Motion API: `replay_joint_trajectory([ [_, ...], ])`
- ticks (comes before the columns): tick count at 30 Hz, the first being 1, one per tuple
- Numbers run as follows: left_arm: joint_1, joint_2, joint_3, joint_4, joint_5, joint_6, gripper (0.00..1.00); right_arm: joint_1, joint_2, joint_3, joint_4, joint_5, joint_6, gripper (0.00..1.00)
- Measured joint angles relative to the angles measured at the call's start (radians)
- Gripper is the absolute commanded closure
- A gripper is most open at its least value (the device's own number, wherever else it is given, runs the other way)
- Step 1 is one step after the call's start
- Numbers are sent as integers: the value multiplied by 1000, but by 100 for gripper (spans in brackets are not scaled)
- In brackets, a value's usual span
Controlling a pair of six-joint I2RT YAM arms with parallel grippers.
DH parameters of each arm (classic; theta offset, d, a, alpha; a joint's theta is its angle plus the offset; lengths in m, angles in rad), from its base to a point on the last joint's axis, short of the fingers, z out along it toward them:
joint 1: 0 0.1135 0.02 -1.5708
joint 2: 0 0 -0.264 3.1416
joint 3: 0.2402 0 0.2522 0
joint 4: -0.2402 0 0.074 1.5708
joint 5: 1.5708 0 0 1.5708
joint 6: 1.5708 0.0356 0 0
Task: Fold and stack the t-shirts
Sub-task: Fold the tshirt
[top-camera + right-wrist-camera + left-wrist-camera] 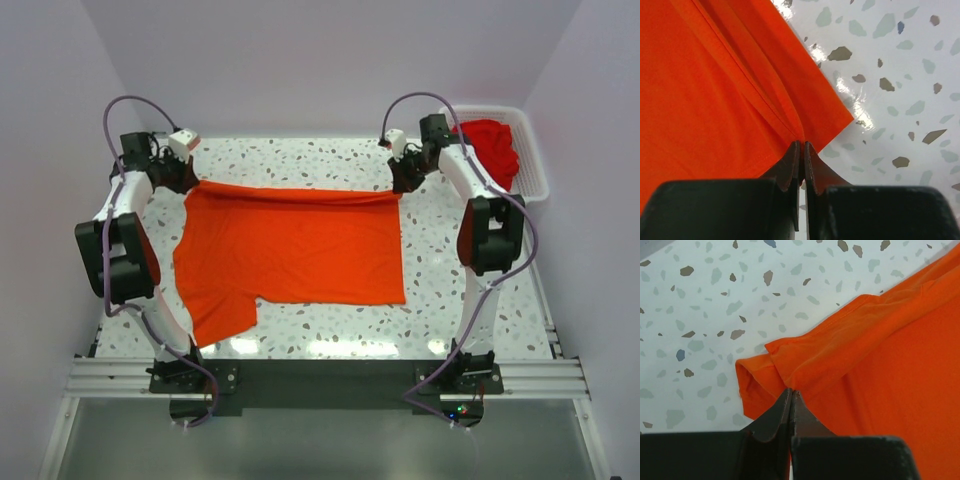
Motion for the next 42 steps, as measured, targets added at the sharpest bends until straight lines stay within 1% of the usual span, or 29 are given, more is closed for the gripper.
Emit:
replay_joint_trajectory([
  [8,0,-14,-95,-10,-34,55,100,10,-19,-91,-25,0,-41,100],
  [11,2,-14,-157,-11,-61,61,100,22,-19,-129,-33,3,-63,100],
  [14,3,-1,-184,-11,-83,60,100,35,-16,-142,-49,11,-84,100],
  [26,5,69,-174,-8,-113,57,100,51,10,-118,-77,56,-135,100],
  [35,5,70,-151,-24,-113,56,100,59,11,-101,-112,63,-159,100],
  [42,5,66,-104,-52,-112,58,100,60,11,-79,-137,66,-175,100],
])
